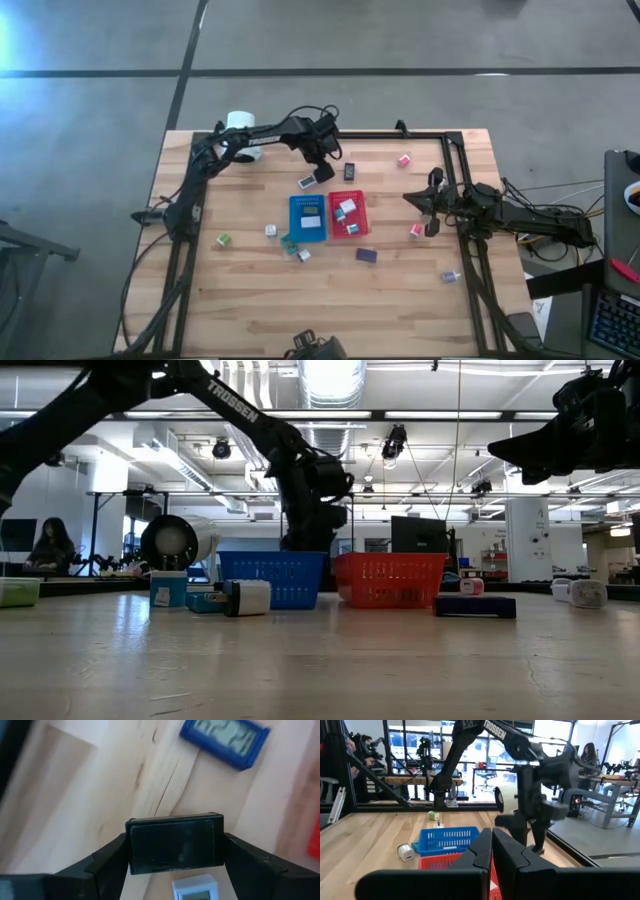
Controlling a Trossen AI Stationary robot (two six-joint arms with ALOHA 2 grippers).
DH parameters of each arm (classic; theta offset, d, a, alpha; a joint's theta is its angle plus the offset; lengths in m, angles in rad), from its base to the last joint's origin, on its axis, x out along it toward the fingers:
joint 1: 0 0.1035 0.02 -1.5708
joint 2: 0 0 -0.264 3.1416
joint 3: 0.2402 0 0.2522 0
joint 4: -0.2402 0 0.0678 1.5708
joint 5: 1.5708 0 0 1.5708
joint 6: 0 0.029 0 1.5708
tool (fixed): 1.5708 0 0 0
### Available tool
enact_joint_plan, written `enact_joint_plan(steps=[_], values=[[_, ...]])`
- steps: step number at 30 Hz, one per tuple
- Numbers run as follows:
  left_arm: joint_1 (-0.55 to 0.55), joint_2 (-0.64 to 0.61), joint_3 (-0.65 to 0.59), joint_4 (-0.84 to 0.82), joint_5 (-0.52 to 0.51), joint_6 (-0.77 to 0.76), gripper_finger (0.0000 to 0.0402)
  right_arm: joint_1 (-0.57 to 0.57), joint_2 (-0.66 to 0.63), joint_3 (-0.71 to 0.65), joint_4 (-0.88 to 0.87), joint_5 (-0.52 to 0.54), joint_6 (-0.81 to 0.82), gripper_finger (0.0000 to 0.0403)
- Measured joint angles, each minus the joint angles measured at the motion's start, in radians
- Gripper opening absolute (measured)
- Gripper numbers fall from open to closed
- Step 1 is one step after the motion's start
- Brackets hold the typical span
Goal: Pick & Place Office items
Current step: Put the black digital clock into the blue bin
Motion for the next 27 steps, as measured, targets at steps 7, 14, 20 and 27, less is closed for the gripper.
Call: enact_joint_plan(steps=[7,14,20,27], values=[[-0.006,-0.146,-0.006,-0.066,-0.002,0.027,0.0282,0.000,0.001,0.000,-0.007,0.000,0.003,0.0008],[-0.039,-0.410,-0.092,-0.053,0.010,0.051,0.0282,0.000,0.001,0.000,-0.012,0.000,0.021,0.0008],[-0.060,-0.738,-0.381,0.159,0.147,0.045,0.0282,0.000,0.001,0.000,-0.012,0.001,0.048,0.0008],[-0.070,-1.149,-0.798,0.492,0.234,-0.050,0.0282,0.000,0.000,0.000,-0.007,0.001,0.049,0.0008]])
